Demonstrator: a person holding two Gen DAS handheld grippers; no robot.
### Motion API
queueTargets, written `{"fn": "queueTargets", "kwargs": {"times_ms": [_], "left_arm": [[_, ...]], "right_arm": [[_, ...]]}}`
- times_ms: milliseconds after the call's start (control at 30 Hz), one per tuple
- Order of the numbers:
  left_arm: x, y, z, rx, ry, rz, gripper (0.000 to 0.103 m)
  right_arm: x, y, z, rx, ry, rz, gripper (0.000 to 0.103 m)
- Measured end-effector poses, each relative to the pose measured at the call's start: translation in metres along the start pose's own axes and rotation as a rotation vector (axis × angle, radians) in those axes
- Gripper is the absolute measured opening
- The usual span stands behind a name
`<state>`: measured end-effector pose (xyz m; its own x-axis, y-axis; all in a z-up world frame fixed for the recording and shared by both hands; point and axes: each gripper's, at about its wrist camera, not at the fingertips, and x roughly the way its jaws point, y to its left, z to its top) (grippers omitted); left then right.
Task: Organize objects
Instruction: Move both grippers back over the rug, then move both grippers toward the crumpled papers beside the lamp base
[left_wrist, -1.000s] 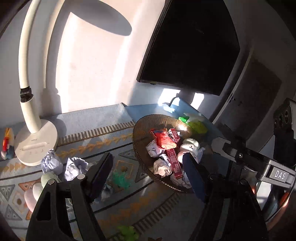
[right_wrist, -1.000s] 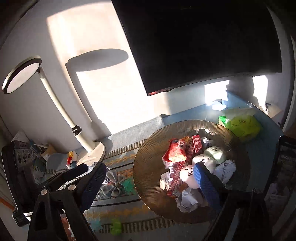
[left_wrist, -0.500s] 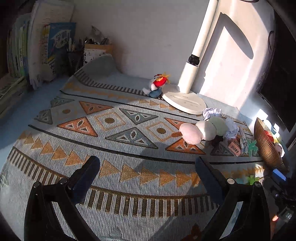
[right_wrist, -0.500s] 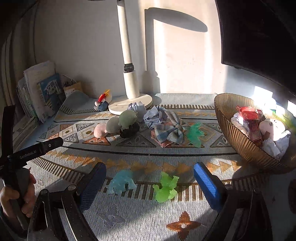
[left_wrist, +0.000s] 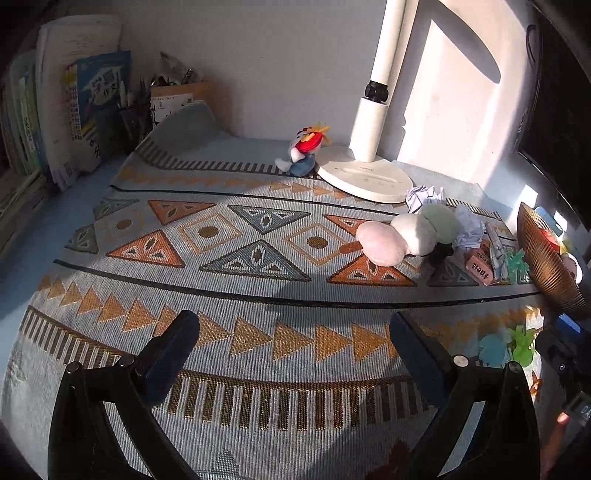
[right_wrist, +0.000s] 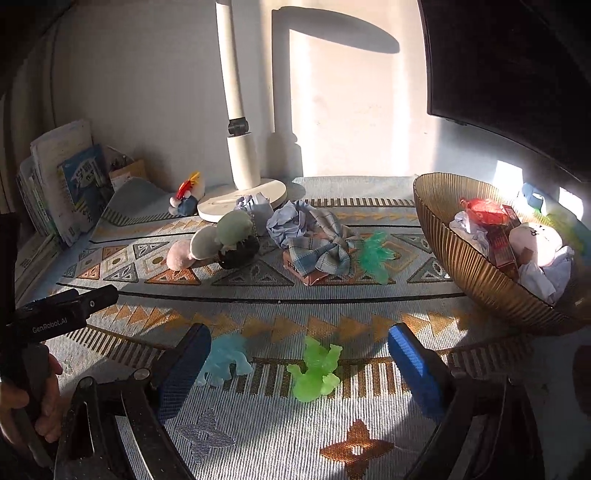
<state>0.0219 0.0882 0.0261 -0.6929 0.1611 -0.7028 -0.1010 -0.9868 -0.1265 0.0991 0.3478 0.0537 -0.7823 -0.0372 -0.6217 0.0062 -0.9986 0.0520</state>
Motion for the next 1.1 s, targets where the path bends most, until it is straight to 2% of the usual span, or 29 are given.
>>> {"fn": "queueTargets", "kwargs": {"times_ms": [167, 333, 567, 1100], "left_arm": [[0.006, -0.005, -0.001, 0.024, 0.034, 0.027, 0.102], [0.007, -0.008, -0.002, 0.044, 0.038, 0.038, 0.102], [0.007, -0.009, -0.002, 0.047, 0.042, 0.037, 0.102], [0.013, -0.015, -0.002, 0.095, 0.073, 0.048, 0.102]], "right_arm": [[-0.004, -0.004, -0.001, 0.02, -0.019, -0.036, 0.1], [-0.016, -0.034, -0.001, 0.183, -0.084, -0.08, 0.103], [-0.002, -0.062, 0.002, 0.32, -0.013, -0.026, 0.103], [0.002, -0.046, 0.003, 0.245, 0.011, -0.041, 0.103]]}}
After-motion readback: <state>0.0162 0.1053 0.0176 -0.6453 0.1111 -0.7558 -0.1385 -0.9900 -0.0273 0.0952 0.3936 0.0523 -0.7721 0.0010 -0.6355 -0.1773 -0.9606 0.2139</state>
